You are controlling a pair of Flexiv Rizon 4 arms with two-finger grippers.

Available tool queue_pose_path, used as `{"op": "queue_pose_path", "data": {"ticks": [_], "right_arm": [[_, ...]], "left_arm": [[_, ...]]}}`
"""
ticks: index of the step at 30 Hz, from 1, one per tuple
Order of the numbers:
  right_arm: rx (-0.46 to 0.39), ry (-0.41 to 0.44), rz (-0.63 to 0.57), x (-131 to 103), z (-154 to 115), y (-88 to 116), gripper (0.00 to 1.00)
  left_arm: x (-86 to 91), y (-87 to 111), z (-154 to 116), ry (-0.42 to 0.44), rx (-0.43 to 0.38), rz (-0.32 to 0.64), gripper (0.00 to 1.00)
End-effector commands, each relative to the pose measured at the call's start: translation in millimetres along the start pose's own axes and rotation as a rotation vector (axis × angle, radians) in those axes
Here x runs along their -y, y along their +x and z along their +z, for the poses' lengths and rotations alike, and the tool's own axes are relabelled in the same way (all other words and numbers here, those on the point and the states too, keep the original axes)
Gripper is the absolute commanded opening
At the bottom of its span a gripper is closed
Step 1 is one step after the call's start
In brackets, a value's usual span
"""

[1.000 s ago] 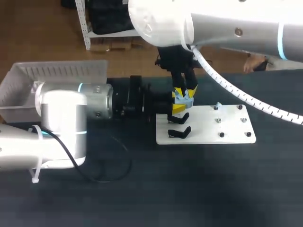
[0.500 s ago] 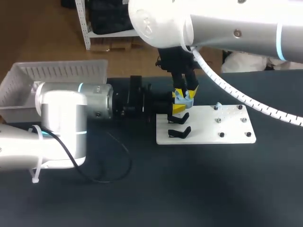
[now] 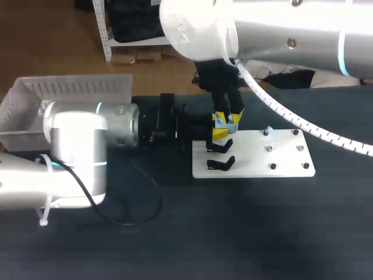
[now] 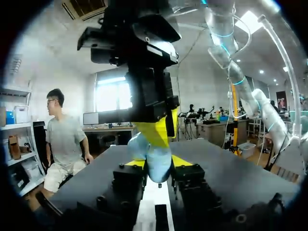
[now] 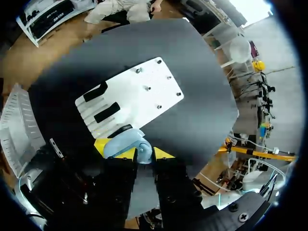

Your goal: Pick up each earbud case from the left stands, insert the matching earbuds, close the lid, and place the case in the box.

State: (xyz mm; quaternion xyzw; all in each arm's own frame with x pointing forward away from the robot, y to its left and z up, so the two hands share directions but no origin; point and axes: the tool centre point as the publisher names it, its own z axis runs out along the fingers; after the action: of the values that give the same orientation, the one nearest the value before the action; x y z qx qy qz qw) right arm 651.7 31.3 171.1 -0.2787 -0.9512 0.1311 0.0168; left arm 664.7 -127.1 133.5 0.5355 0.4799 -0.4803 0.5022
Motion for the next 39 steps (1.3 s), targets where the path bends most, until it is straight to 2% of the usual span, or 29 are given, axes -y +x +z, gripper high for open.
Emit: {"op": "queue_pose_path", "data": {"ticks": [1,2,6,10,13,15,17,22,28,29,30,31,32,33,34,35,39], "right_arm": [[0.0,-0.006,0.0,-0.5,0.5,-0.5,0.29],[0.0,-0.008,0.0,-0.5,0.1,-0.5,0.37],[0.0,-0.026,0.002,2.7,-3.2,0.5,0.45],[-0.005,-0.075,0.013,12.9,-9.3,2.3,0.45],[-0.015,-0.153,0.02,25.0,-16.5,1.3,0.41],[-0.006,-0.223,0.011,34.9,-20.4,-1.8,0.43],[0.007,-0.273,-0.011,45.5,-21.5,-6.6,0.46],[0.041,-0.407,-0.093,74.0,-17.7,-24.5,0.46],[0.039,-0.47,-0.219,89.2,-4.3,-43.7,0.47],[-0.17,-0.486,-0.249,87.6,-1.0,-47.3,0.47],[-0.344,-0.502,-0.284,87.2,1.6,-50.8,0.46],[-0.346,-0.504,-0.293,86.5,2.6,-55.2,0.46],[-0.136,-0.481,-0.32,87.9,0.1,-56.1,0.45],[-0.052,-0.483,-0.515,84.3,12.3,-80.3,0.45],[0.139,-0.446,-0.429,87.2,16.6,-84.7,0.44],[0.104,-0.452,-0.489,86.8,20.6,-90.0,0.44],[0.124,-0.434,-0.587,89.9,34.9,-91.2,0.45]], "left_arm": [[0.4,0.5,0.7,-0.006,0.003,0.003,0.0],[0.4,0.5,0.7,-0.006,0.003,0.003,0.0],[0.4,0.5,0.7,-0.006,0.003,0.003,0.0],[0.4,0.5,0.7,-0.006,0.003,0.003,0.0],[0.4,0.5,0.7,-0.006,0.003,0.003,0.0],[0.4,0.5,0.7,-0.006,0.003,0.003,0.0],[0.4,0.5,0.7,-0.006,0.003,0.003,0.0],[0.4,0.5,0.7,-0.006,0.003,0.003,0.0],[0.4,0.5,0.7,-0.006,0.003,0.003,0.0],[0.4,0.5,0.7,-0.006,0.003,0.003,0.0],[0.4,0.5,0.7,-0.006,0.003,0.003,0.0],[0.4,0.5,0.7,-0.006,0.003,0.003,0.0],[0.4,0.5,0.7,-0.006,0.003,0.003,0.0],[0.4,0.5,0.7,-0.006,0.003,0.003,0.0],[0.4,0.5,0.7,-0.006,0.003,0.003,0.0],[0.4,0.5,0.7,-0.006,0.003,0.003,0.0],[0.4,0.5,0.7,-0.006,0.003,0.003,0.0]]}}
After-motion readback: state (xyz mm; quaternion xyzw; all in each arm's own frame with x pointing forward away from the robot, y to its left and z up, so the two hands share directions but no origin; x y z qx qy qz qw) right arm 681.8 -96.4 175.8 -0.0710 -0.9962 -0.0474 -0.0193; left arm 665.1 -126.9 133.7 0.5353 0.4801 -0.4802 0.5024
